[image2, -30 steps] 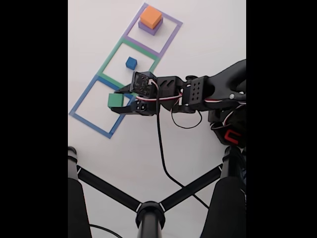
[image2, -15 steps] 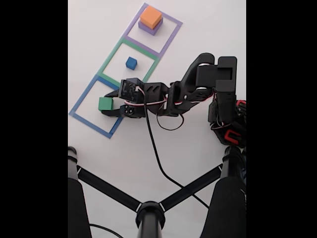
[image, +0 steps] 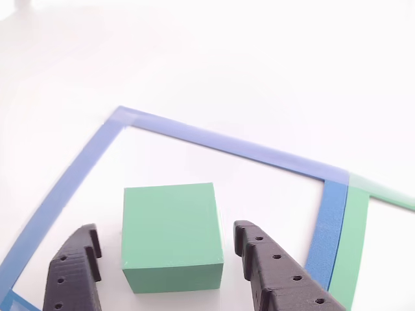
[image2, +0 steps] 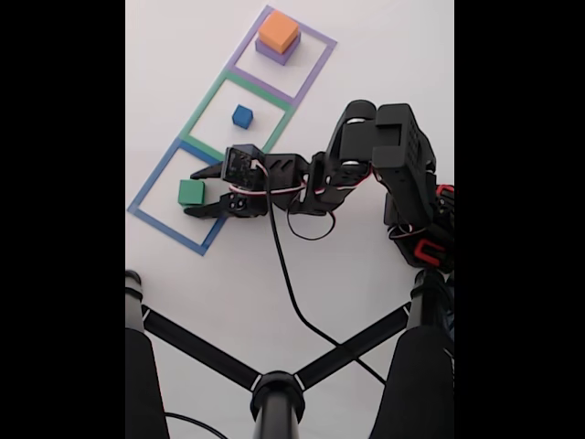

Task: Tower of hanoi

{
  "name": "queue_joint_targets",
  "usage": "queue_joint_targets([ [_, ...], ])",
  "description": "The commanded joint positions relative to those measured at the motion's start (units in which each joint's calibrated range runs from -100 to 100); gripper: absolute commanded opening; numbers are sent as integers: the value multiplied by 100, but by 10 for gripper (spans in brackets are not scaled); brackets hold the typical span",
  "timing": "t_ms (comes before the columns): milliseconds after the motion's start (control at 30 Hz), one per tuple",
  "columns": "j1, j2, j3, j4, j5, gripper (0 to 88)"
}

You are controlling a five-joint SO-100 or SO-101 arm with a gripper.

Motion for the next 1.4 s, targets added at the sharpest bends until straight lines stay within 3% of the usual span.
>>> queue_joint_targets([
  [0,107,-409,50,-105,0,282],
  [133,115,-1194,204,381,0,299],
  [267,138,-2484,250,1668,0,287],
  [467,450,-4872,168,4614,0,270],
  [600,870,-6138,-441,7228,0,199],
  [733,1320,-6595,-1759,9591,0,79],
  [933,1838,-6419,-4185,12141,0,22],
  [1200,2303,-5922,-6983,14270,0,10],
  [1367,2418,-5954,-7211,14691,0,11],
])
